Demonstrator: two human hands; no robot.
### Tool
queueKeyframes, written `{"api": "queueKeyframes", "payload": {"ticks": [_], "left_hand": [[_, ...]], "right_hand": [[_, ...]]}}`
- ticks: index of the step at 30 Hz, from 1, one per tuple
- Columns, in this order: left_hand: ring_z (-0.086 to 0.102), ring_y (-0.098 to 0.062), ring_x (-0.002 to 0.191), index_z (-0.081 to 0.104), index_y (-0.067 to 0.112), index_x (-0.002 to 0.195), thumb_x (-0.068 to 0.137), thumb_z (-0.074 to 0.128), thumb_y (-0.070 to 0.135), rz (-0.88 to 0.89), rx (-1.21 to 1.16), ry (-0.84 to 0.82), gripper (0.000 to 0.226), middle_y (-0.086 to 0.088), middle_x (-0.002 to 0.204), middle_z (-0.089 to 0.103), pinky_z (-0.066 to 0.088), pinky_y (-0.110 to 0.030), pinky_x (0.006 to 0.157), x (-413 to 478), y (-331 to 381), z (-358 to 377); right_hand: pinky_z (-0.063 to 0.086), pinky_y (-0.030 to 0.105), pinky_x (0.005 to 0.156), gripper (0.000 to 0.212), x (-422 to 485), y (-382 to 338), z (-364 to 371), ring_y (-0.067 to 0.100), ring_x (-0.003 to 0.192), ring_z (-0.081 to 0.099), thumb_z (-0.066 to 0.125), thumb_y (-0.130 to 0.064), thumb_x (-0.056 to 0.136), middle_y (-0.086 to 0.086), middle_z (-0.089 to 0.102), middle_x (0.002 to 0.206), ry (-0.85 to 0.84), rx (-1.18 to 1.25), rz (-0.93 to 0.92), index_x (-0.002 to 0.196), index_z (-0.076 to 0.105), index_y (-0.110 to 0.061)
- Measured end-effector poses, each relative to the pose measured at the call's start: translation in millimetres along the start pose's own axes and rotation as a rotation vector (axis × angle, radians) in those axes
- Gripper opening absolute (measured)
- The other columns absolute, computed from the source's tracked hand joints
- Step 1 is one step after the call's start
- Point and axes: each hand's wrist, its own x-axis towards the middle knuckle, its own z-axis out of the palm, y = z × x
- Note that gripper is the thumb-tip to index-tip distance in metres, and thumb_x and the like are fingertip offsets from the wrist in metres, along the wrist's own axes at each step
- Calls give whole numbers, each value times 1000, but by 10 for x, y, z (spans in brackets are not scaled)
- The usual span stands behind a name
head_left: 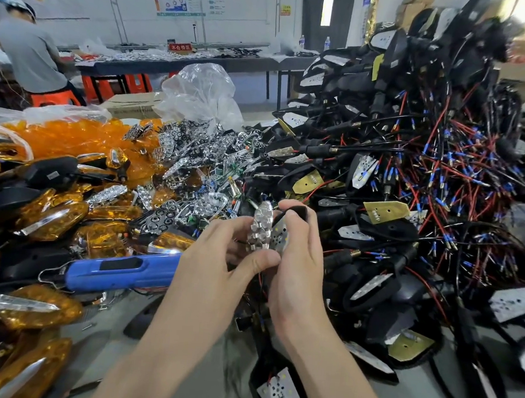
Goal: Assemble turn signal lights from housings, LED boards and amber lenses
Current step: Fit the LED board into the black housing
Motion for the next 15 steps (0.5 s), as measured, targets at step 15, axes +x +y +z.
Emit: {"api": "queueKeyframes", "payload": {"ticks": [15], "left_hand": [[52, 12, 106, 50, 58, 112, 77, 54, 64, -3, -27, 19, 37, 33, 111, 51, 42, -9, 89, -56, -137, 169]], "right_hand": [[55, 44, 87, 29, 37, -10, 9, 23, 87, 65, 60, -46, 92, 7, 68, 91, -7, 253, 165, 90, 70, -19]]}}
